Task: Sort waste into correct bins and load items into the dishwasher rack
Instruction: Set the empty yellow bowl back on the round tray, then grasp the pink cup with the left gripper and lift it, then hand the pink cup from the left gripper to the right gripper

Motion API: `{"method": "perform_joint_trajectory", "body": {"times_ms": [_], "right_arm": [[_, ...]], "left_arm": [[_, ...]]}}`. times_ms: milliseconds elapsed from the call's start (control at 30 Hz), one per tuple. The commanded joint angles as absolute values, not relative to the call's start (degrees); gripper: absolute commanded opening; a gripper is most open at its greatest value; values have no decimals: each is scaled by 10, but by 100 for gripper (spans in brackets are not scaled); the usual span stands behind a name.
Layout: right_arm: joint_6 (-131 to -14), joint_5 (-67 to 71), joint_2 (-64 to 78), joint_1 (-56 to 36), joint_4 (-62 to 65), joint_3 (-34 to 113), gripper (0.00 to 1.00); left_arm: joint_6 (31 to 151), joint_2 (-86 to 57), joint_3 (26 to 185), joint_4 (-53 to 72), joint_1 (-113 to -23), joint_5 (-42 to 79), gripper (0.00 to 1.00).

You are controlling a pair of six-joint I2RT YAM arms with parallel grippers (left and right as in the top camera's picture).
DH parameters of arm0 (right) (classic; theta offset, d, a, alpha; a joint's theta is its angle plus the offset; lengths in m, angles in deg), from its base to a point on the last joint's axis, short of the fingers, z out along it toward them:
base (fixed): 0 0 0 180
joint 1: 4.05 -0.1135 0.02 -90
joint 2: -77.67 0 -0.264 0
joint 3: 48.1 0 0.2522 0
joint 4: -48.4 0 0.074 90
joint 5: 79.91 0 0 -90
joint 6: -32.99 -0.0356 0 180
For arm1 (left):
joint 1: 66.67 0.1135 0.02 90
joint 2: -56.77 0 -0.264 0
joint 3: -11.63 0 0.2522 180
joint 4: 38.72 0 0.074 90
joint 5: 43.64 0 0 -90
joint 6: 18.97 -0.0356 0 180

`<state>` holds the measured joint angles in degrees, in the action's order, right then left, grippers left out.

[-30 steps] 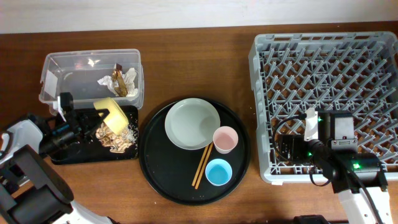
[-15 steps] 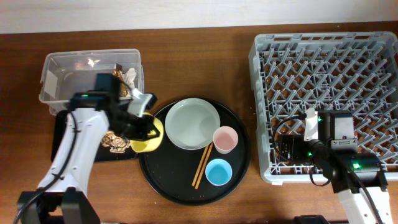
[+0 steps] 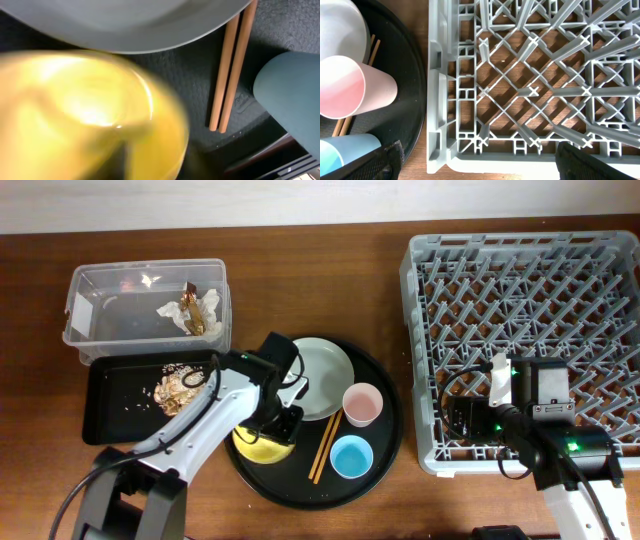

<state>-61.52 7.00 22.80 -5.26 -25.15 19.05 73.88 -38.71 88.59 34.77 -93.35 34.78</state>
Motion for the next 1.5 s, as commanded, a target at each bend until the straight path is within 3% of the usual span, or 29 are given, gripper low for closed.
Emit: {"method": "perform_joint_trajectory", "body": {"times_ms": [0,167,267,433,533,633,733,900,967,1100,1267,1467], "right_arm": [[-619,66,229,-55,-250,202,98],[-619,67,229,-55,-250,202,98],[-619,66,229,-55,-250,202,98],[-619,67,229,-55,-250,202,98],[-619,66,229,-55,-250,202,98],[-619,66,229,-55,-250,202,98],[-619,68,229,-55,-252,202,98],[-696,119,229,-25,-246,202,98],[-667,-8,225,13,-208,202,98],[-509,-481,187,27,-147,202,98],[-466,-615,143,27,-135,202,98],[-465,-635,98,27,-107,202,98]], "left_arm": [[745,-390,911,364,-935,353,87],[744,-383,1045,354,-935,352,86],[745,-394,1052,257,-939,331,78],[749,-467,1052,220,-1000,331,71],[749,-515,1052,220,-1034,332,41],[749,-523,1057,215,-1032,346,1],[750,-518,1079,226,-1011,308,0],[749,-465,1097,224,-904,65,0],[749,-464,1096,219,-834,-112,0],[749,-464,1096,192,-806,-274,0],[764,-464,1096,143,-874,-304,0],[838,-464,1096,95,-911,-304,0]]}}
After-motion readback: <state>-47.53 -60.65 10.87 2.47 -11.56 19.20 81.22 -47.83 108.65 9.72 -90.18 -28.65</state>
